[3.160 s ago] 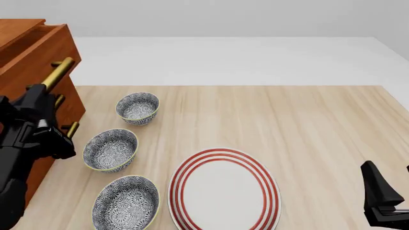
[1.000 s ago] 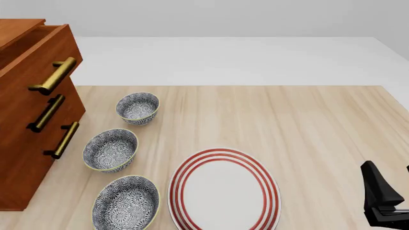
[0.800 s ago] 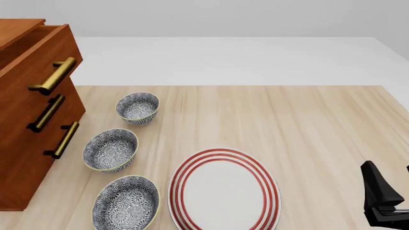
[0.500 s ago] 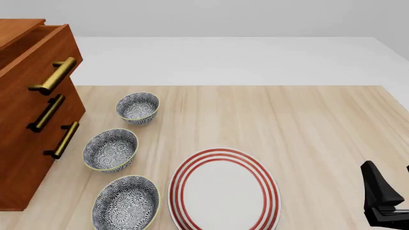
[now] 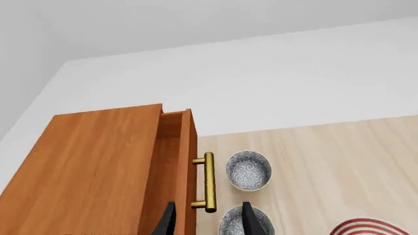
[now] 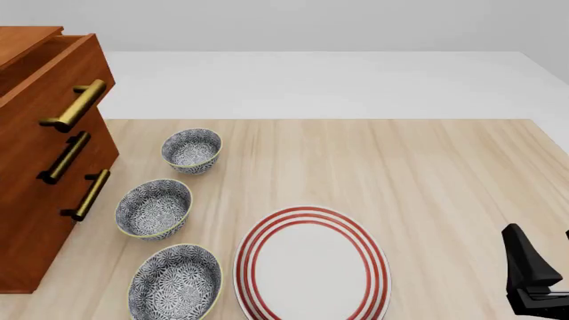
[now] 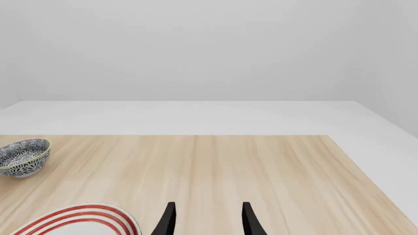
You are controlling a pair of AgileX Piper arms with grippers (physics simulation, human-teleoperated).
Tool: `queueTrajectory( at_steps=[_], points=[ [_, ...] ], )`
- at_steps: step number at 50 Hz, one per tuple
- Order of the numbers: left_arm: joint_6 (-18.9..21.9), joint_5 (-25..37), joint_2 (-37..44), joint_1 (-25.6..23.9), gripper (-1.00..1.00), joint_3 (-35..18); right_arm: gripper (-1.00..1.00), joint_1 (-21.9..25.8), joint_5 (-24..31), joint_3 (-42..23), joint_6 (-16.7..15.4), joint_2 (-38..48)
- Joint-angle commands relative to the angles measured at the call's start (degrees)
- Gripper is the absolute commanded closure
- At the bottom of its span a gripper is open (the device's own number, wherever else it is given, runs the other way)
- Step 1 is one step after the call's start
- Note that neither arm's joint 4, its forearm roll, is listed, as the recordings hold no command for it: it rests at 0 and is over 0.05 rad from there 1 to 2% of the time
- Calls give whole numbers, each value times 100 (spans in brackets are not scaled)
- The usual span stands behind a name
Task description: Open the top drawer of the cabinet.
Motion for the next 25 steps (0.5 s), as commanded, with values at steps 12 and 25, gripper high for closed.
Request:
queueTrajectory(
  at_steps=[12,25],
  points=[
    [-626,108,443,-3,-100,-40,-100,1,0,0,0,0],
    [-907,15,912,150,-100,-131,-100,0,0,0,1,1]
  ],
)
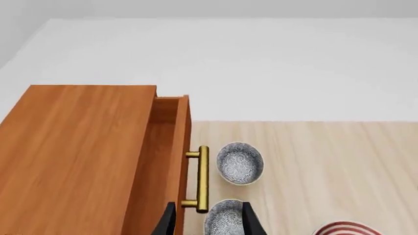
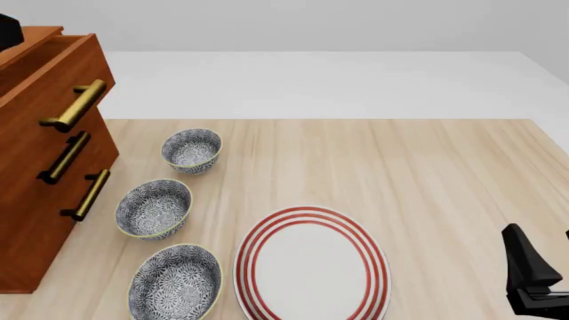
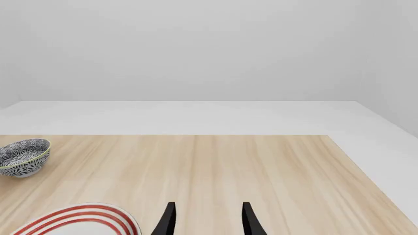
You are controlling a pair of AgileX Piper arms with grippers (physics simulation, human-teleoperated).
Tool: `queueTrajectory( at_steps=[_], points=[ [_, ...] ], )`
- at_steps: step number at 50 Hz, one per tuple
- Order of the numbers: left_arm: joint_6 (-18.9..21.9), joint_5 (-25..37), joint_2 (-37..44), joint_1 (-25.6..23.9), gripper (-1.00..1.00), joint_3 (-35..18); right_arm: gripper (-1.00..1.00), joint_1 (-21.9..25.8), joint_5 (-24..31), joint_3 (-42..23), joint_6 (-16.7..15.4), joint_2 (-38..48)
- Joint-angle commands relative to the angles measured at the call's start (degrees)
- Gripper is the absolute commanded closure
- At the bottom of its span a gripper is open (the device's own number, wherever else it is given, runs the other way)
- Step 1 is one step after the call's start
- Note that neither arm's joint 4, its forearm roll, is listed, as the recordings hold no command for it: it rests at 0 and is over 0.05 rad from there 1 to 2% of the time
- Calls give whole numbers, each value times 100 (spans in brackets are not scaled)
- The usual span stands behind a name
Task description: Open the top drawer of the cabinet.
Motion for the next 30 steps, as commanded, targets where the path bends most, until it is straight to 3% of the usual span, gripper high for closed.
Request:
queueTrajectory(
  at_steps=[1,14,30],
  points=[
    [-259,-56,366,113,-100,-49,-100,1,0,0,0,0],
    [-202,-253,571,224,-100,24,-100,0,0,0,-1,1],
    [-98,-263,844,361,-100,-249,-100,0,0,0,0,0]
  ],
)
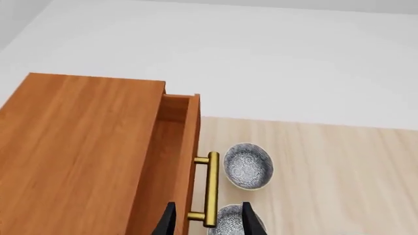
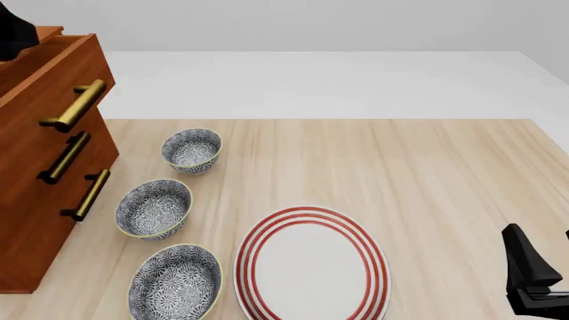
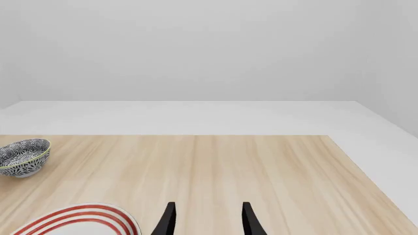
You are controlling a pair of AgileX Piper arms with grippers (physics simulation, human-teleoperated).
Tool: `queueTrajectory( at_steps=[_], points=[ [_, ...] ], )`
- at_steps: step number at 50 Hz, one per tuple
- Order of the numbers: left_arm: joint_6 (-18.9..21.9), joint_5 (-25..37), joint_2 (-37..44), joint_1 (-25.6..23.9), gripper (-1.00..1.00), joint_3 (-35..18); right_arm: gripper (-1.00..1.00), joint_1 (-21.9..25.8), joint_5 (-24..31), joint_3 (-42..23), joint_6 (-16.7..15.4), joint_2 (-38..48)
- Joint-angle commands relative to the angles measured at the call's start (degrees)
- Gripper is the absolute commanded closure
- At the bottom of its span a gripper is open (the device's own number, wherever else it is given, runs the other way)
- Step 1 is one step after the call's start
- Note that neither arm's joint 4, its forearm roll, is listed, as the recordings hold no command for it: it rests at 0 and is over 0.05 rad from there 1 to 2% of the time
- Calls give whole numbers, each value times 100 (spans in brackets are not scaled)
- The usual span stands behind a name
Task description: Open the top drawer of the cabinet.
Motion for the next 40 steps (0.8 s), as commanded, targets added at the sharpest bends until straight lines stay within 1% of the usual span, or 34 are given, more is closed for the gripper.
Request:
queueTrajectory(
  at_steps=[1,15,32,40],
  points=[
    [45,-54,213,100,-100,-113,-100,-1,0,0,1,0],
    [188,-299,424,190,-100,47,-100,0,0,0,1,0],
    [217,-399,553,251,-100,72,-100,-2,0,0,0,-1],
    [245,-537,641,278,-100,198,-100,0,0,0,1,0]
  ],
)
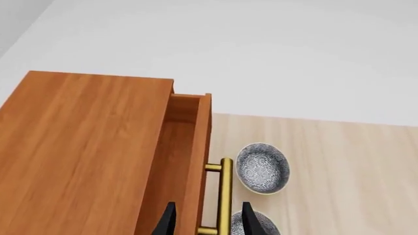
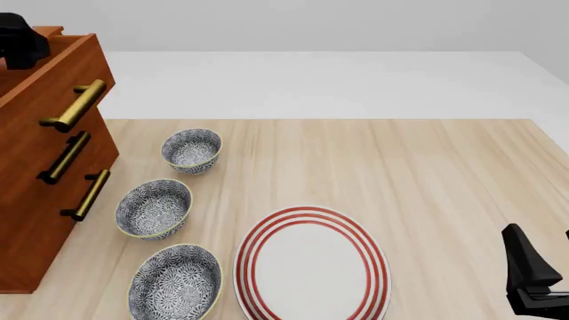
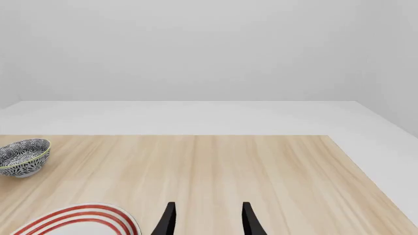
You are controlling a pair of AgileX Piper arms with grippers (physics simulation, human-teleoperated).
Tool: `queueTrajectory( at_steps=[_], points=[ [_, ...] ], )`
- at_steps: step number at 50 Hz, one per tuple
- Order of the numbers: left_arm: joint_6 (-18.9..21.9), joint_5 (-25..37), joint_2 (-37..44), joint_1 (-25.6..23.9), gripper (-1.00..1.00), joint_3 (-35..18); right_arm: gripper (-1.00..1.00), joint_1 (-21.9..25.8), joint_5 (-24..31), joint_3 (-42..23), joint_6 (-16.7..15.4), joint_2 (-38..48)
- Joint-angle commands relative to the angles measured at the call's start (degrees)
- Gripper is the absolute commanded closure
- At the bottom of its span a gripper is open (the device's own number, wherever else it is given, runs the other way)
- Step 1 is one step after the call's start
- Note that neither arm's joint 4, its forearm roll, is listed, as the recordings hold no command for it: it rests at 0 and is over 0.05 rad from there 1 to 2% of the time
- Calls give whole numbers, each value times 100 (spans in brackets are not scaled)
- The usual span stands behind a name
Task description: Open the top drawer of the cabinet.
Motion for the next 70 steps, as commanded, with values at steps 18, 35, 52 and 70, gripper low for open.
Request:
queueTrajectory(
  at_steps=[18,35,52,70],
  points=[
    [136,-330,266,37,-100,190,-100,0,0,0,-1,0],
    [138,-449,447,116,-100,194,-100,0,0,0,1,0],
    [183,-626,584,154,-100,311,-100,0,0,0,0,0],
    [217,-701,646,159,-100,403,-100,0,0,0,0,-1]
  ],
)
